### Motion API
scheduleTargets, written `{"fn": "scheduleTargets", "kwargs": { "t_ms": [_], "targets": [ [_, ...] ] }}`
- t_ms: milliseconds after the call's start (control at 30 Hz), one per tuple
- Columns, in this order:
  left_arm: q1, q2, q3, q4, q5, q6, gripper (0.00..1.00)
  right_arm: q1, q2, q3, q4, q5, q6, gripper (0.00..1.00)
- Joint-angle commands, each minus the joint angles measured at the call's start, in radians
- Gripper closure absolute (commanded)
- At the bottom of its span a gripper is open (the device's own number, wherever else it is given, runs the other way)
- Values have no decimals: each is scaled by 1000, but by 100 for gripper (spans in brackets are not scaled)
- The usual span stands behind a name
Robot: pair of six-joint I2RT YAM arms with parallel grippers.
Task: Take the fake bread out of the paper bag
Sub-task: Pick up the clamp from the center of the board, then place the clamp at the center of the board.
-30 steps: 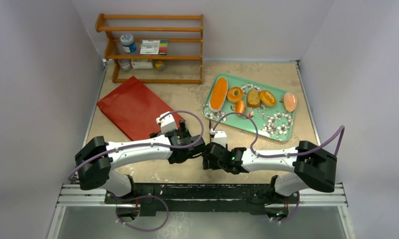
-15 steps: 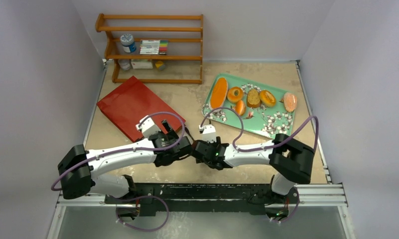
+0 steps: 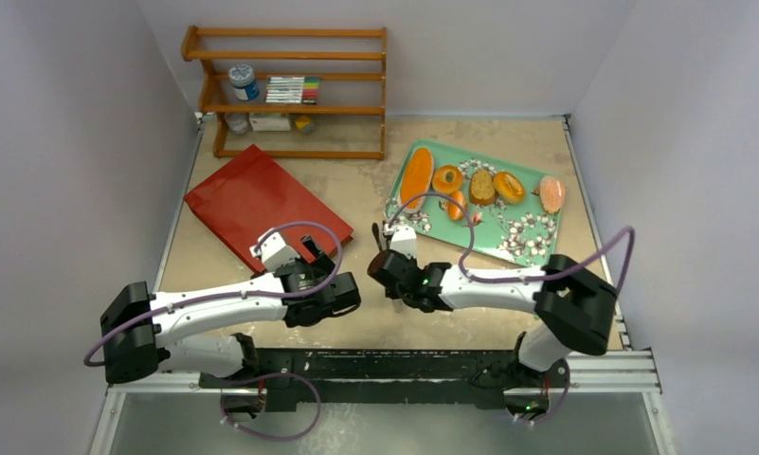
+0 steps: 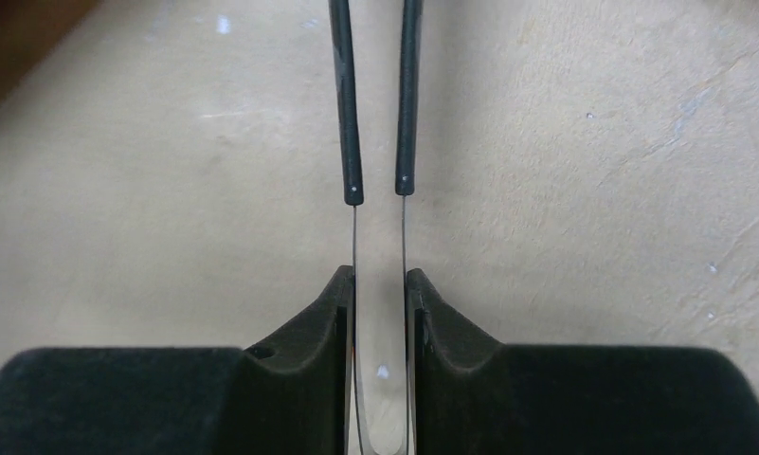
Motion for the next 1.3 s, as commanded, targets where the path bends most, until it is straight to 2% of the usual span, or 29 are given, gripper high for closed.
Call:
{"fn": "scheduleTargets", "kwargs": {
  "t_ms": [0, 267, 467, 600, 767, 900, 1100, 1267],
  "targets": [
    [-3, -42, 11, -29, -70, -41, 2, 9, -140, -2, -31, -24, -71, 78],
    [-3, -58, -3, 21, -89, -54, 2, 14, -264, -50, -93, -33, -66, 71],
    [-3, 16, 90, 32, -138, 32, 2, -5, -351, 4, -324, 24, 105, 68],
    [-1, 43, 121, 98, -149, 90, 2, -82, -350, 49, -432, 56, 144, 67],
    [10, 61, 108, 208, -131, 150, 1, -214, -387, 19, -373, 42, 78, 66],
    [20, 66, 98, 241, -123, 171, 1, -286, -321, 36, -348, 29, 35, 65],
    [28, 48, 94, 223, -120, 172, 1, -309, -285, 65, -307, 22, -13, 64],
    [36, 42, 106, 188, -114, 157, 1, -309, -321, 45, -282, 1, -36, 64]
  ]
}}
